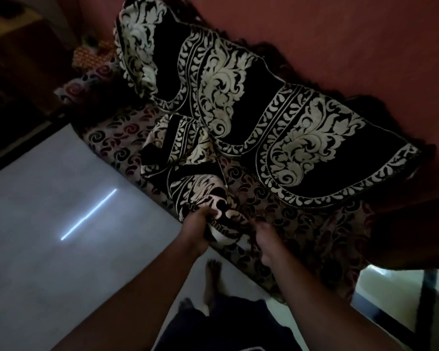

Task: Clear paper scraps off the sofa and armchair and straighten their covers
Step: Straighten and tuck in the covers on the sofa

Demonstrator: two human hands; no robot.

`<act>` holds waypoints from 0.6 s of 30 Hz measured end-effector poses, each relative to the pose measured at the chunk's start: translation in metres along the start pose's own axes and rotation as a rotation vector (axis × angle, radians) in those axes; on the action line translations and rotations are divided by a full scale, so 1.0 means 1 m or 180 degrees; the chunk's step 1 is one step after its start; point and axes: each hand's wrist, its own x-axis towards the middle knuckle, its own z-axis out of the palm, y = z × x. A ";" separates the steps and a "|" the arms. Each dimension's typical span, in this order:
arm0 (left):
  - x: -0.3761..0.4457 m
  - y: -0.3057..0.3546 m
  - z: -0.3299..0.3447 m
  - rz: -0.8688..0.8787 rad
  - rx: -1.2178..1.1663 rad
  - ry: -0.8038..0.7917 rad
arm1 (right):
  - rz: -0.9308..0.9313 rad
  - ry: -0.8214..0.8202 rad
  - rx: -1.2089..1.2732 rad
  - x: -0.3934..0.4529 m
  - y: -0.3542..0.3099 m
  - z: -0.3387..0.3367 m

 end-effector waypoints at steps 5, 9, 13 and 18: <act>-0.046 -0.017 0.006 -0.0055 -0.0189 -0.0666 | 0.0867 -0.1058 0.0745 -0.022 0.053 -0.006; -0.068 -0.032 -0.002 0.0093 0.0016 -0.0530 | 0.0415 -0.1010 0.1046 -0.010 0.025 -0.004; -0.065 -0.063 -0.019 0.0307 -0.0295 0.0251 | 0.0403 -0.0461 0.0993 0.031 -0.003 -0.023; -0.055 -0.151 0.018 0.0044 -0.0152 0.0919 | 0.0111 -0.1010 0.1378 0.011 0.011 -0.070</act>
